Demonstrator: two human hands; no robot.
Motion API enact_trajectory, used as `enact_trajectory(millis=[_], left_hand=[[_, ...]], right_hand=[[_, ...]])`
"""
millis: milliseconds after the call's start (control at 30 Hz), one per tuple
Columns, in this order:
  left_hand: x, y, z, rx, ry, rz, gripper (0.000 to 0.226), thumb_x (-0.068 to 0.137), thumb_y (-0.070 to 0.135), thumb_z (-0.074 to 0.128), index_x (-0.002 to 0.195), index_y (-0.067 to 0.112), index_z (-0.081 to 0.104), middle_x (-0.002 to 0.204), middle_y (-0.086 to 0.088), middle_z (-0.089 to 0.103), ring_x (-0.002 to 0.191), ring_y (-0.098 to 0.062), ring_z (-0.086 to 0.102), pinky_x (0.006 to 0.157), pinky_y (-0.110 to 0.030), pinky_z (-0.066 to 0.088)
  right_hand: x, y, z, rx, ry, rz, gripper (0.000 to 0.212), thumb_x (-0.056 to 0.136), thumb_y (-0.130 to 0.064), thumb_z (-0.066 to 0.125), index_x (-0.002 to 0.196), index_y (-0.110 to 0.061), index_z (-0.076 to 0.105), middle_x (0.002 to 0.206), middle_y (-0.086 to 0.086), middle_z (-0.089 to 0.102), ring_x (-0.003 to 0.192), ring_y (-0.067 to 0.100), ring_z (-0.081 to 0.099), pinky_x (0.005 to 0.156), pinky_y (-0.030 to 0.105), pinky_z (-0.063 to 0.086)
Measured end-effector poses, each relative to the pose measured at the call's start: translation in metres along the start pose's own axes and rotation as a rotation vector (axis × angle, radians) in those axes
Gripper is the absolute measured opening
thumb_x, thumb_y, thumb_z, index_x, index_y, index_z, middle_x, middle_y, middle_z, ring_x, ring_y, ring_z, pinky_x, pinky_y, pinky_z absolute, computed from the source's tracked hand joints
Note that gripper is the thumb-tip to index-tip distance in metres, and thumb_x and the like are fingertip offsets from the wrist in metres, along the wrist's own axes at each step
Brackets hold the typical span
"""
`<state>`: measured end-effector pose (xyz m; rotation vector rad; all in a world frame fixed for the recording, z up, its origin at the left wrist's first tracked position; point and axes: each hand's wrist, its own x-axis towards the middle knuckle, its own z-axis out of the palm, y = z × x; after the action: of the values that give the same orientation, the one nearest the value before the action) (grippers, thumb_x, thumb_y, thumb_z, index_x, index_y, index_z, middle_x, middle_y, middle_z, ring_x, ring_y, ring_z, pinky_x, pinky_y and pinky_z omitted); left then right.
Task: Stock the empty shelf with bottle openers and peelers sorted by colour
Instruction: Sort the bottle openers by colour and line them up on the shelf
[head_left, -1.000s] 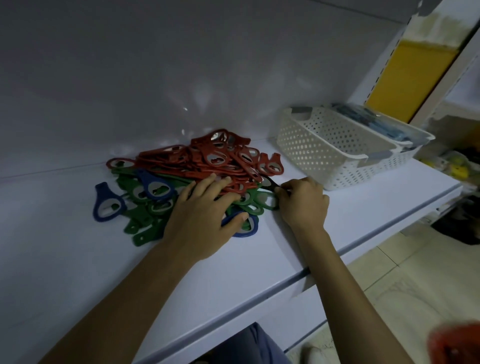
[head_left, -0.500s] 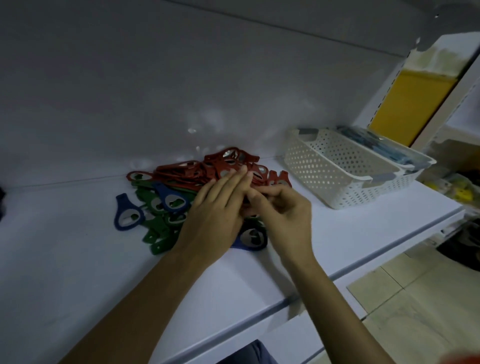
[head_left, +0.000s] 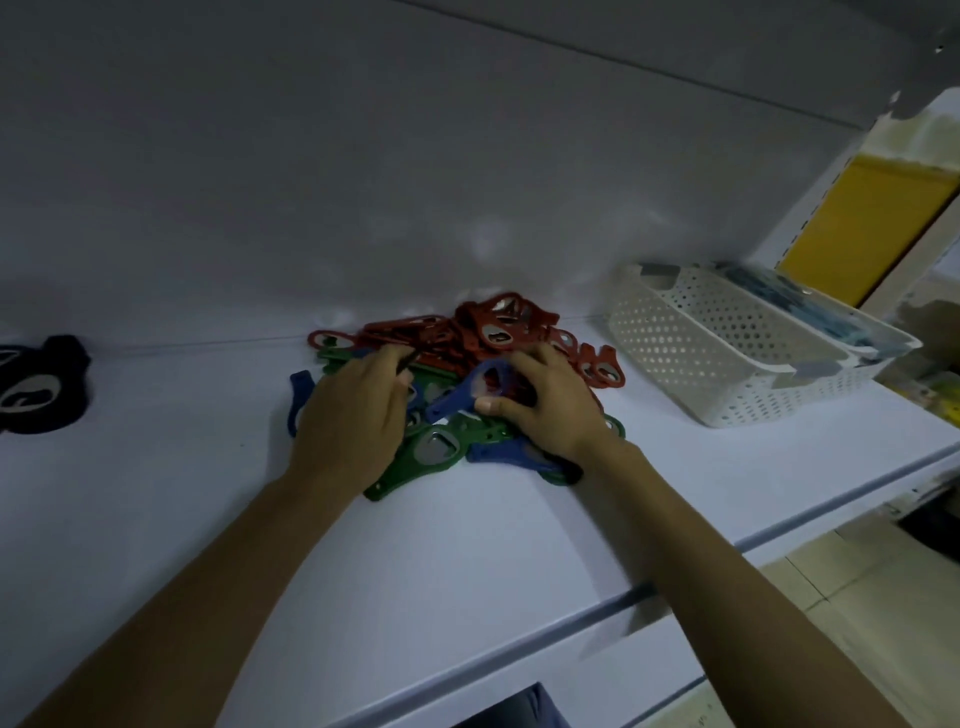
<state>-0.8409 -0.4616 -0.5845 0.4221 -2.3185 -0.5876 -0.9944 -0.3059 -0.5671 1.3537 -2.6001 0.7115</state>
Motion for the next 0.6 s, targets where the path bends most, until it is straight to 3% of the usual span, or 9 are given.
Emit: enact_trajectory(millis=[133, 267, 367, 533, 600], left_hand=[[-0.002, 0.001, -0.001, 0.029, -0.111, 0.123, 0.044, 0.084, 0.052, 0.058, 0.112, 0.018, 0.059, 0.095, 0.007, 0.06, 0.088, -0.014, 0.054, 0.07, -0.029, 0.043], [-0.001, 0.002, 0.002, 0.114, -0.099, 0.175, 0.041, 0.078, 0.042, 0.07, 0.109, 0.017, 0.062, 0.096, 0.002, 0.064, 0.09, -0.021, 0.057, 0.068, -0.029, 0.041], [0.001, 0.0, 0.003, 0.112, -0.078, 0.18, 0.036, 0.079, 0.037, 0.069, 0.107, 0.017, 0.063, 0.094, 0.001, 0.064, 0.087, -0.021, 0.057, 0.065, -0.029, 0.042], [0.001, -0.001, 0.003, 0.109, -0.071, 0.189, 0.028, 0.08, 0.028, 0.068, 0.106, 0.016, 0.063, 0.094, 0.001, 0.065, 0.087, -0.022, 0.059, 0.066, -0.031, 0.045], [0.001, -0.001, 0.003, 0.102, -0.077, 0.186, 0.027, 0.082, 0.025, 0.067, 0.106, 0.015, 0.063, 0.093, 0.0, 0.065, 0.086, -0.023, 0.059, 0.067, -0.032, 0.047]], right_hand=[[0.014, 0.015, 0.004, 0.074, 0.134, -0.006, 0.024, 0.076, -0.013, 0.075, 0.099, -0.01, 0.069, 0.103, 0.01, 0.055, 0.099, 0.028, 0.051, 0.085, 0.041, 0.043], [0.021, 0.021, 0.005, 0.287, 0.241, 0.13, 0.017, 0.076, -0.012, 0.076, 0.081, -0.015, 0.06, 0.088, 0.003, 0.058, 0.081, 0.021, 0.055, 0.072, 0.034, 0.044], [0.024, 0.025, 0.003, 0.46, 0.27, 0.243, 0.02, 0.08, -0.016, 0.075, 0.081, -0.016, 0.055, 0.085, 0.01, 0.066, 0.076, 0.027, 0.063, 0.069, 0.044, 0.052], [0.043, 0.038, -0.019, 0.488, 0.418, 0.349, 0.015, 0.084, -0.01, 0.068, 0.096, -0.003, 0.061, 0.092, 0.016, 0.068, 0.087, 0.032, 0.064, 0.081, 0.048, 0.053], [0.051, 0.045, -0.026, 0.411, 0.393, 0.396, 0.017, 0.084, -0.01, 0.067, 0.098, -0.001, 0.062, 0.093, 0.02, 0.068, 0.088, 0.037, 0.064, 0.079, 0.048, 0.053]])
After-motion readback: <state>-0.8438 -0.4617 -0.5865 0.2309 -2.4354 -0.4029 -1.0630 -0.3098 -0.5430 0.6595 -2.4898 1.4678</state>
